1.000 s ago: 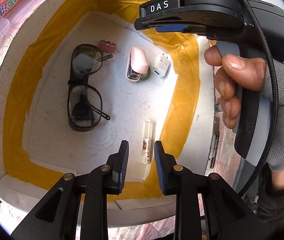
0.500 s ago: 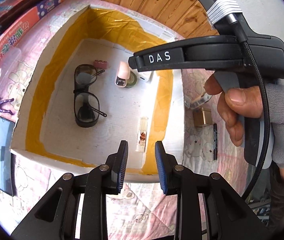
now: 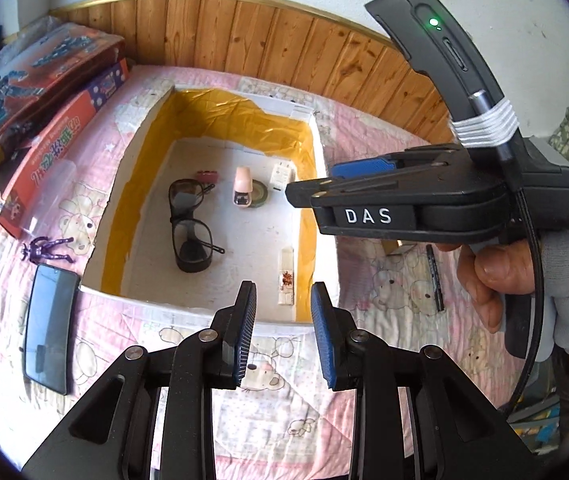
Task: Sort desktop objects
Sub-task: 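Move both grippers back toward the gold tin and white carton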
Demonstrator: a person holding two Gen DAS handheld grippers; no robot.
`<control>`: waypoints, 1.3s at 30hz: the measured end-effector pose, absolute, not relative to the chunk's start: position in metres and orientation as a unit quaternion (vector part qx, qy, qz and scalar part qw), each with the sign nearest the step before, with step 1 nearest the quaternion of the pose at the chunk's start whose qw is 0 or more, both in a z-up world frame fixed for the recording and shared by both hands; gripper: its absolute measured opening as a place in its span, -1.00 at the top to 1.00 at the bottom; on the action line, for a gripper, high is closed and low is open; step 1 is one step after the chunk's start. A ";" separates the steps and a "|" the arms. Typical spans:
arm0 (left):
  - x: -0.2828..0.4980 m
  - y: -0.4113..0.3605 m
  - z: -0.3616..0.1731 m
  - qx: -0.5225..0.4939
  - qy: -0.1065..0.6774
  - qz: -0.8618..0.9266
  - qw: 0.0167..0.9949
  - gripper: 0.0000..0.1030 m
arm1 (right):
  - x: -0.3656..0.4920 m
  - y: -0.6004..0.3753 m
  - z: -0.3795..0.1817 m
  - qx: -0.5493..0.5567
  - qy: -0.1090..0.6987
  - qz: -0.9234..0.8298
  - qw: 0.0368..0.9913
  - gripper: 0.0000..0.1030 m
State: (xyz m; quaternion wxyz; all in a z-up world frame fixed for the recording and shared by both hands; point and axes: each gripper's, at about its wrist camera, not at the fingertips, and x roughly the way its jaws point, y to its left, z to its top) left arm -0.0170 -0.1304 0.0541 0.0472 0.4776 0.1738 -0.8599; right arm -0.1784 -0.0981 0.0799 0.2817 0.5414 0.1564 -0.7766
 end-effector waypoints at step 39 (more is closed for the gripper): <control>-0.036 0.004 0.026 0.466 0.101 -0.878 -0.045 0.12 | -0.006 0.123 0.024 0.367 -0.081 -0.914 0.156 -0.11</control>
